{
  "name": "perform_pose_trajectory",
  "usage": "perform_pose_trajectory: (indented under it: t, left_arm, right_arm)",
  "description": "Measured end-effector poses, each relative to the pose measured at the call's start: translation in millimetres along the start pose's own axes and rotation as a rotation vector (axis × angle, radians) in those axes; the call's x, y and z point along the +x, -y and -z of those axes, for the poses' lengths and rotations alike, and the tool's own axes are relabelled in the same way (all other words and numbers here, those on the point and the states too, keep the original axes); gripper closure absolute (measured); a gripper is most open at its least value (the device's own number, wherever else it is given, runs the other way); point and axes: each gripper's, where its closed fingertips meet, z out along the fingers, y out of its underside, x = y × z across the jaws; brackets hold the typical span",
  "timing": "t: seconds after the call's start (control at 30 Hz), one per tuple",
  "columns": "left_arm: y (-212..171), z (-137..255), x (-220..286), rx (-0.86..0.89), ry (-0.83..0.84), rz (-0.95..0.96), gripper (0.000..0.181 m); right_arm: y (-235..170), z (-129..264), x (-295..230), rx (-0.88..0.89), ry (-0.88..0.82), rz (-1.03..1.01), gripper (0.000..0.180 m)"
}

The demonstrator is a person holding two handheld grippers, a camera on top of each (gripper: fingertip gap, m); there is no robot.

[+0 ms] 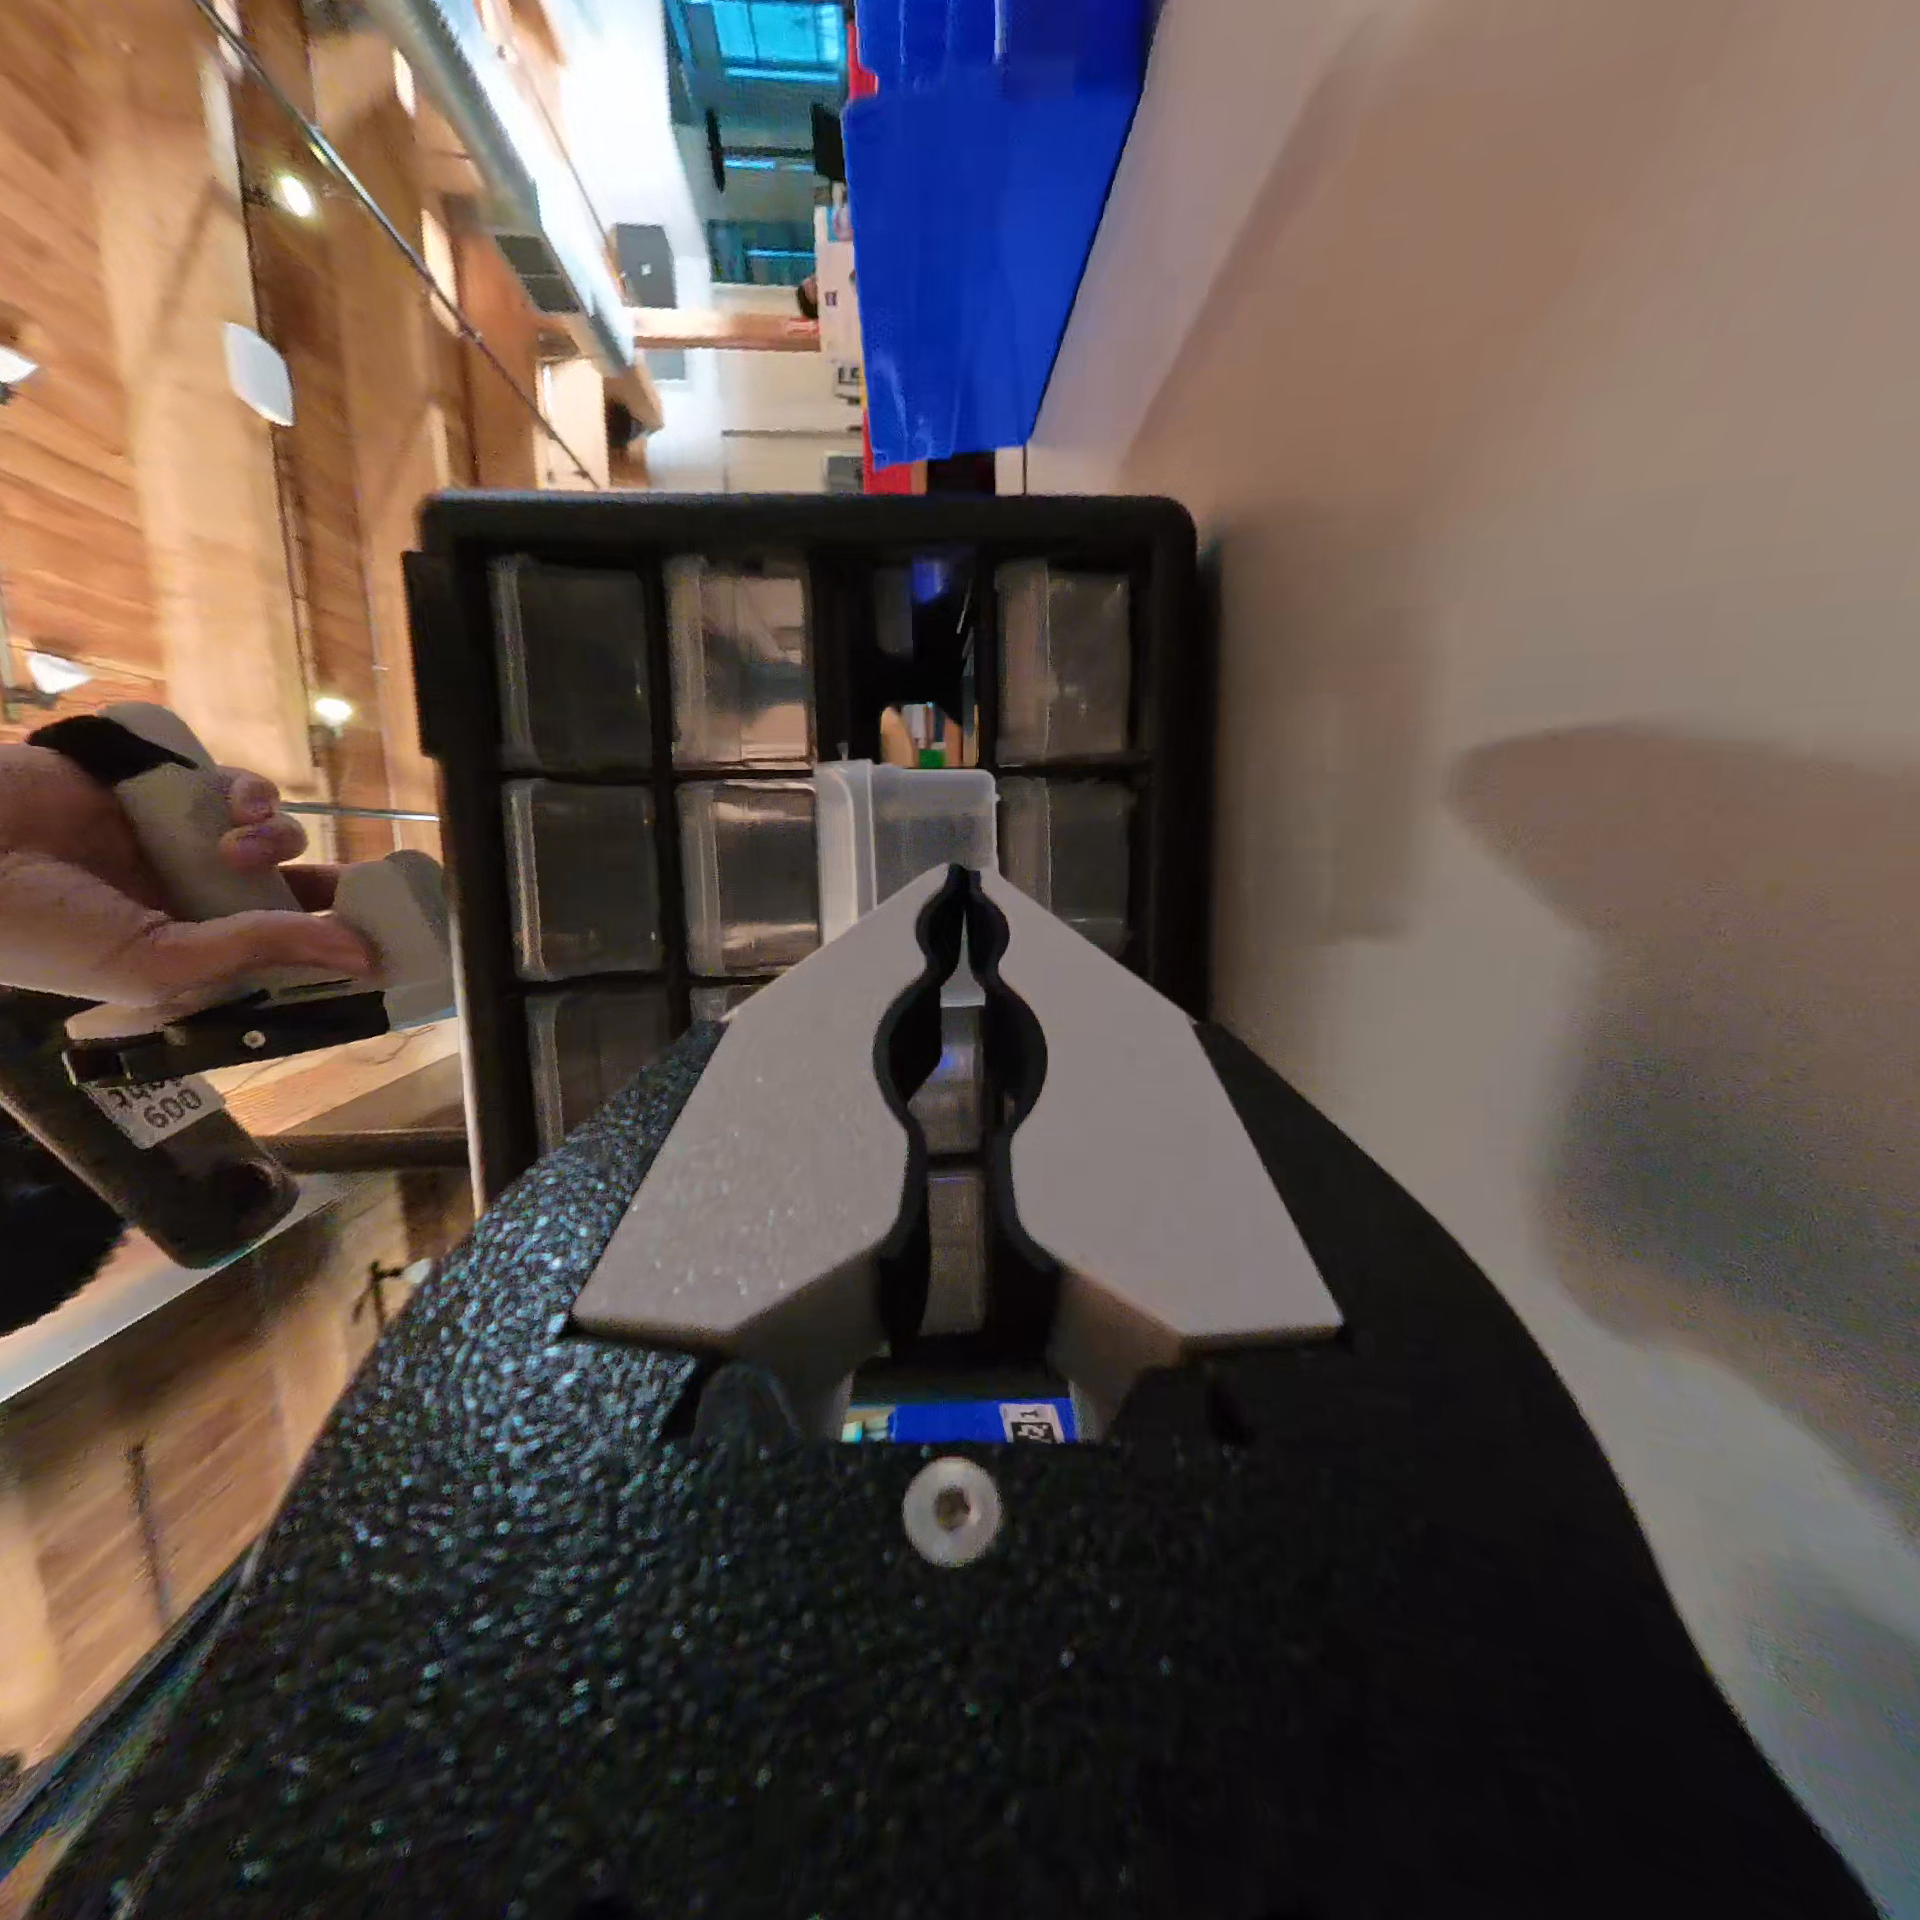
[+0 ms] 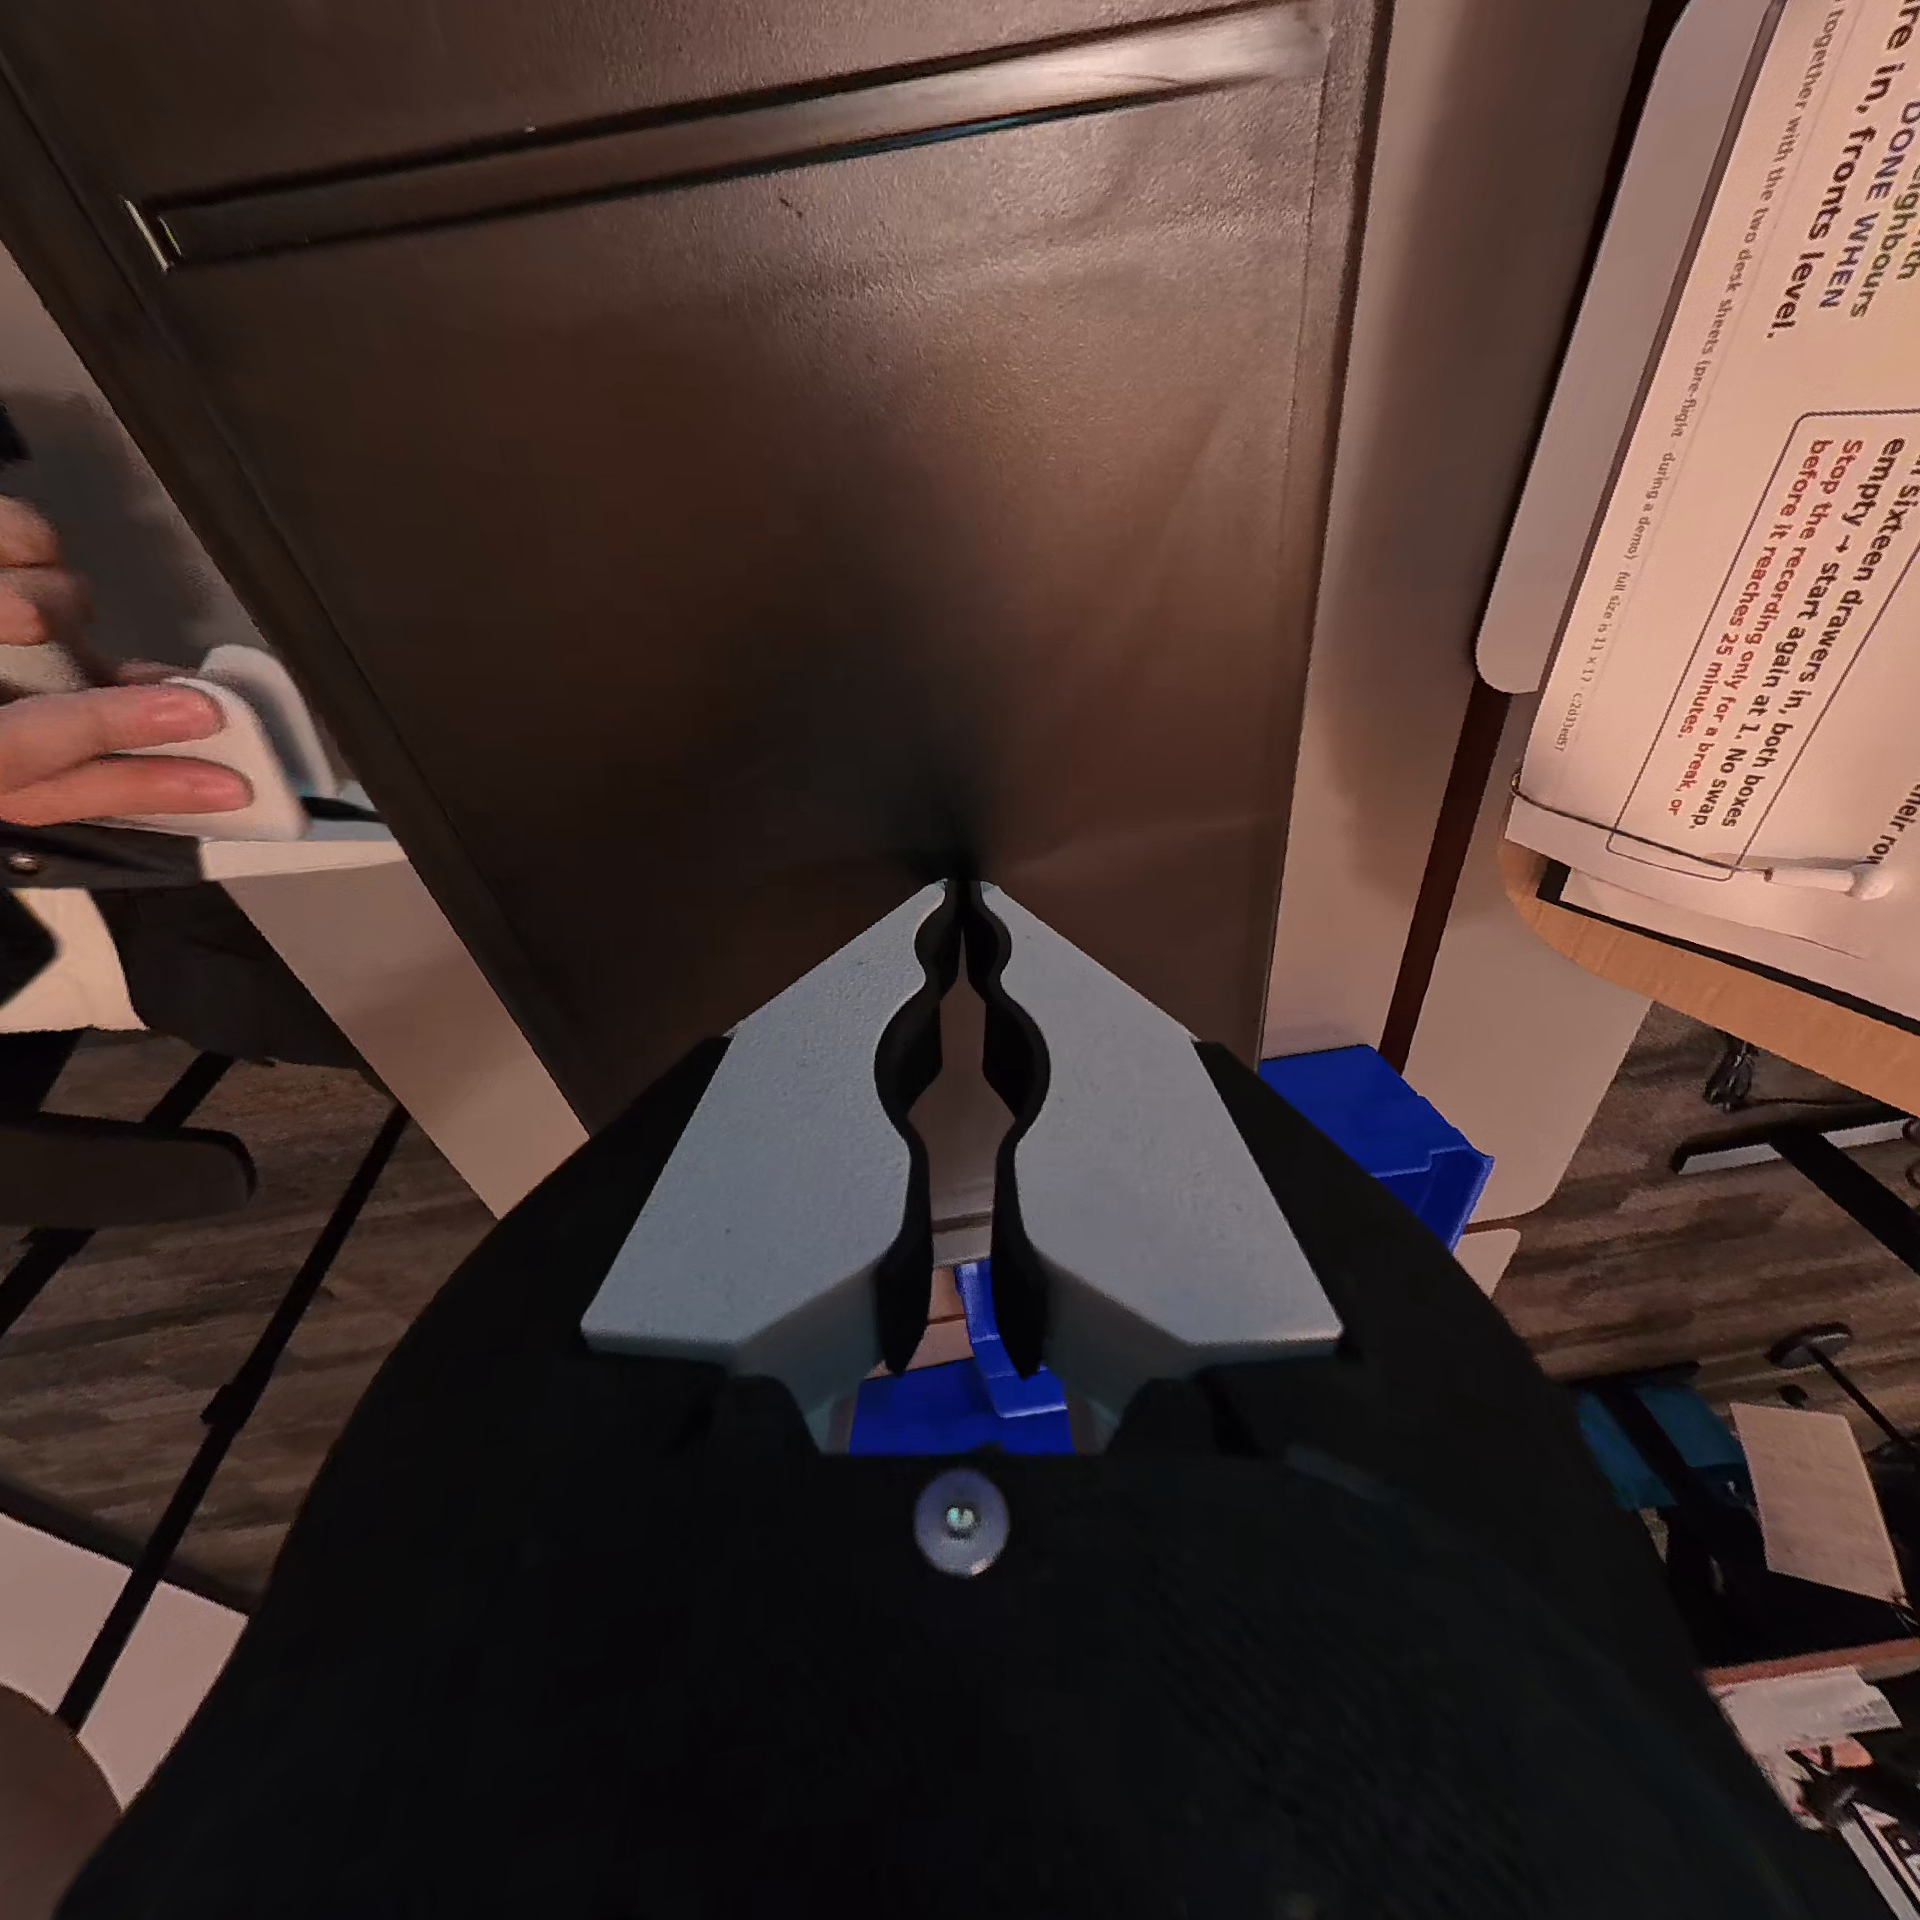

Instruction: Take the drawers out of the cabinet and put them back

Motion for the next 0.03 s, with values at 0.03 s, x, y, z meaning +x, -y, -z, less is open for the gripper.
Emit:
perform_pose_trajectory:
  t: [0.03]
  left_arm:
    - [-3.5, -5.7, 1.0, -0.014, 0.019, -0.011, 0.181]
  right_arm:
    - [0.1, 0.0, -0.1, 0.005, 0.001, -0.005, 0.18]
